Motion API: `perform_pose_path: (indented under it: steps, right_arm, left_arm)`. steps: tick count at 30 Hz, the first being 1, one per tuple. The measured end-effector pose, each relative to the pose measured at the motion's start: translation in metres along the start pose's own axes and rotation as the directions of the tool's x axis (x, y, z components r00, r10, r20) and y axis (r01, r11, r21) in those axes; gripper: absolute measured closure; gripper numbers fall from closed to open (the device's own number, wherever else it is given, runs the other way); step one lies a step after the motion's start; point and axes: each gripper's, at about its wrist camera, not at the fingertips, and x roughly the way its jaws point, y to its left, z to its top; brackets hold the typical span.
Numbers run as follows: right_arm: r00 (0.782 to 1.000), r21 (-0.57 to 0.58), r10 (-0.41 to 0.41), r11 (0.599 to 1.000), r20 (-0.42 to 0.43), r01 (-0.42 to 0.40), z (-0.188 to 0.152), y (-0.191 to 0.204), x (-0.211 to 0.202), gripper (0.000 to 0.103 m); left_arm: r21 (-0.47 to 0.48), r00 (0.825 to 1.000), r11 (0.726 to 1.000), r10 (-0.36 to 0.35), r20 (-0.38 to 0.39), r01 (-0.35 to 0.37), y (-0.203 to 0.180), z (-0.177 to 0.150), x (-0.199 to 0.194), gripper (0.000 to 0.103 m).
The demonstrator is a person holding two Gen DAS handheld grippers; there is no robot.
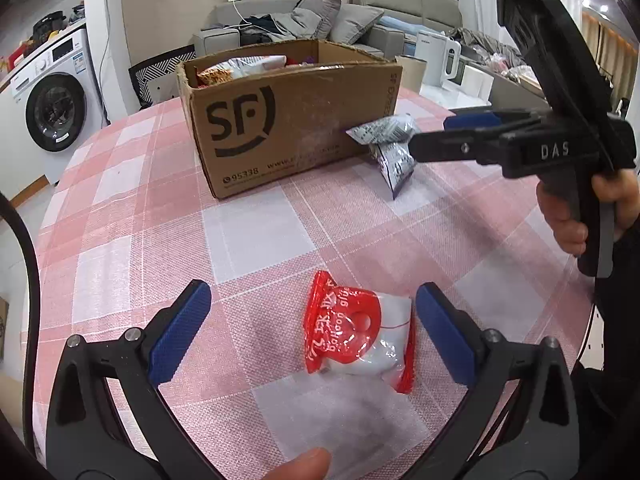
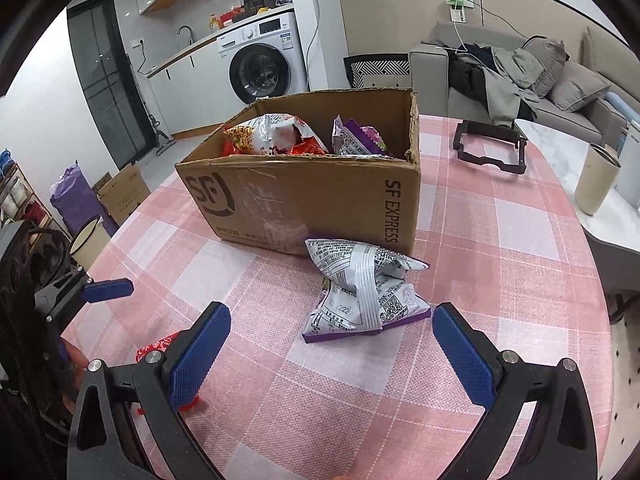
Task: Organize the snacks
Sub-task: 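Grasp the white-and-purple bag with the right tool while the left tool grasps the balloon glue pack, then lift both held items and carry them over the box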
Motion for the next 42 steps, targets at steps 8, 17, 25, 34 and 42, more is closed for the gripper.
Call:
perform_pose_path:
  steps: [8,17,25,34,42]
  right_arm:
    - [0.998,0.048,-0.039,0.998,-0.044,0.041,-0.002,-0.015,0.012,0.0]
    - [0.996,0.138,-0.056,0.988,-0.072,0.065,-0.006,-0.036,0.03,0.001]
    - [0.994,0.134,-0.071,0.988,-0.081,0.081,-0.004,-0.029,0.044,0.018]
    - [0.995,0.147,-0.087,0.985,-0.052,0.094,0.0,-0.023,0.052,0.023]
    - [0.995,0.149,-0.087,0.984,-0.053,0.094,-0.002,-0.023,0.056,0.042]
  left_arm:
    - [0.028,0.998,1.0,-0.006,-0.069,0.008,-0.006,-0.007,0.016,0.001]
    - [0.069,0.991,0.995,-0.068,-0.114,0.077,-0.015,-0.012,0.029,0.024]
    - [0.044,0.992,0.994,-0.096,-0.084,0.1,-0.013,-0.011,0.03,0.05]
    - [-0.09,0.999,0.995,-0.052,-0.008,0.051,0.014,-0.002,0.023,0.052]
    - [-0.189,0.999,0.982,-0.001,0.039,0.008,0.041,-0.001,0.014,0.052]
